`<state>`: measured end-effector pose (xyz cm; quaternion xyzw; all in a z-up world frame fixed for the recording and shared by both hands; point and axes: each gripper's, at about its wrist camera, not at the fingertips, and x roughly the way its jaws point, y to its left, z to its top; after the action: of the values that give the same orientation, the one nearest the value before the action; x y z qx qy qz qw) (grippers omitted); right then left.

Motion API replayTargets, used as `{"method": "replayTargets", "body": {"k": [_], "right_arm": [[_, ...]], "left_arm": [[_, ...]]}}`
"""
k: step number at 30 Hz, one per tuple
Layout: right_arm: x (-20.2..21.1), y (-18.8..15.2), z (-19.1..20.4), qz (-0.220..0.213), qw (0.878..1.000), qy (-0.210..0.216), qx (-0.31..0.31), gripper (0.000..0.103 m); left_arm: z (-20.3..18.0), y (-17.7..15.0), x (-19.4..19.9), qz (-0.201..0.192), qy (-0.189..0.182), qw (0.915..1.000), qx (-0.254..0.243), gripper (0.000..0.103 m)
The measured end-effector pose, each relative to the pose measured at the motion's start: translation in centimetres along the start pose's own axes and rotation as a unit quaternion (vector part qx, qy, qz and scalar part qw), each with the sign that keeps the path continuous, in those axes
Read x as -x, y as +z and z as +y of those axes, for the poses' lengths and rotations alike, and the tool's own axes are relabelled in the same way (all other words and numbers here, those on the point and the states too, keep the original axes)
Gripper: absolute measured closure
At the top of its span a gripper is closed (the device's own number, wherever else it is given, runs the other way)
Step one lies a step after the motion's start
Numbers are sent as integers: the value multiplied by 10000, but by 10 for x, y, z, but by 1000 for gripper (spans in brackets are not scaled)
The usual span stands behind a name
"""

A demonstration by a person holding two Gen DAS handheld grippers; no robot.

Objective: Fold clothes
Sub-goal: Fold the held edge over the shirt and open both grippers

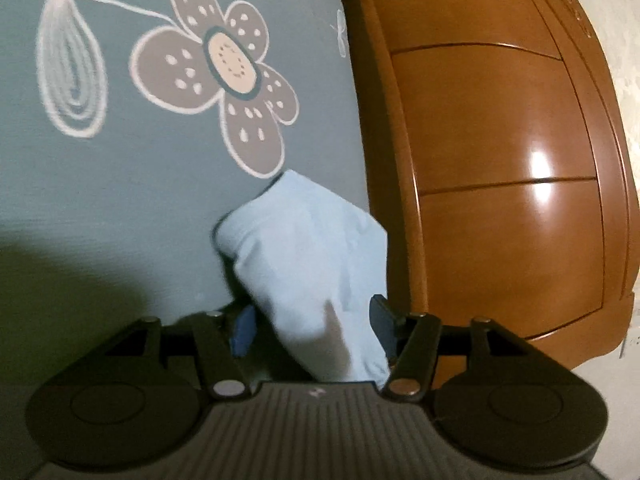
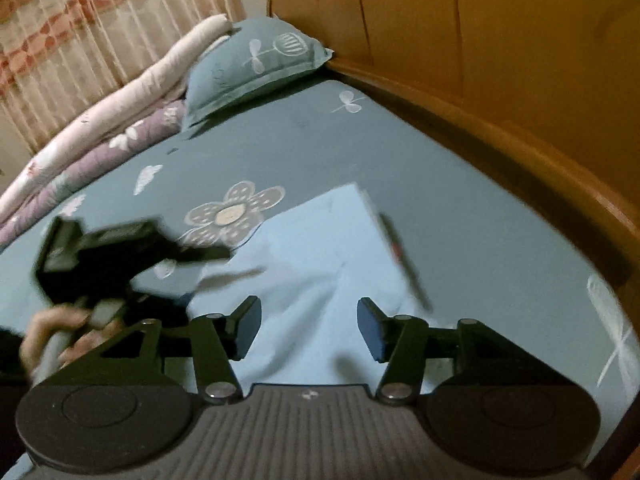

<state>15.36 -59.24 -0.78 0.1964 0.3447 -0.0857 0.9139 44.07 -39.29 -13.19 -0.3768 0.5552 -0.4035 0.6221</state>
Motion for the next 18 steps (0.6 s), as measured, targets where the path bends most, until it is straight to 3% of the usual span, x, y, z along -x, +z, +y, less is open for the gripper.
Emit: {"method": "replayTargets", "body": {"k": [2,5,7,12,15,18], "right_arm": [[1,-16,5,-18,9999,84,-83,44],[-3,-33,14,3,9999,33,-127,44],[-8,-41,16,44,9999,-1,-153,43],[-26,-57,22,271,9996,-31,-123,39],[-26,-56,27,224,9997,-97,-6,39],[-16,-44,24,-166,9997,-191,64,35]], "left_arm": [[0,3,-8,-31,-85,9999,58,44],[-8,8,-17,-119,-29,9997,-195,54],[-20,13,-18,-206,243,9978,-573,82],[-54,29,2,-487,543,9859,-1508,83],[-75,29,14,-619,1318,9612,-2342,83],[-91,17,29,-662,1660,9332,-3117,79]]}}
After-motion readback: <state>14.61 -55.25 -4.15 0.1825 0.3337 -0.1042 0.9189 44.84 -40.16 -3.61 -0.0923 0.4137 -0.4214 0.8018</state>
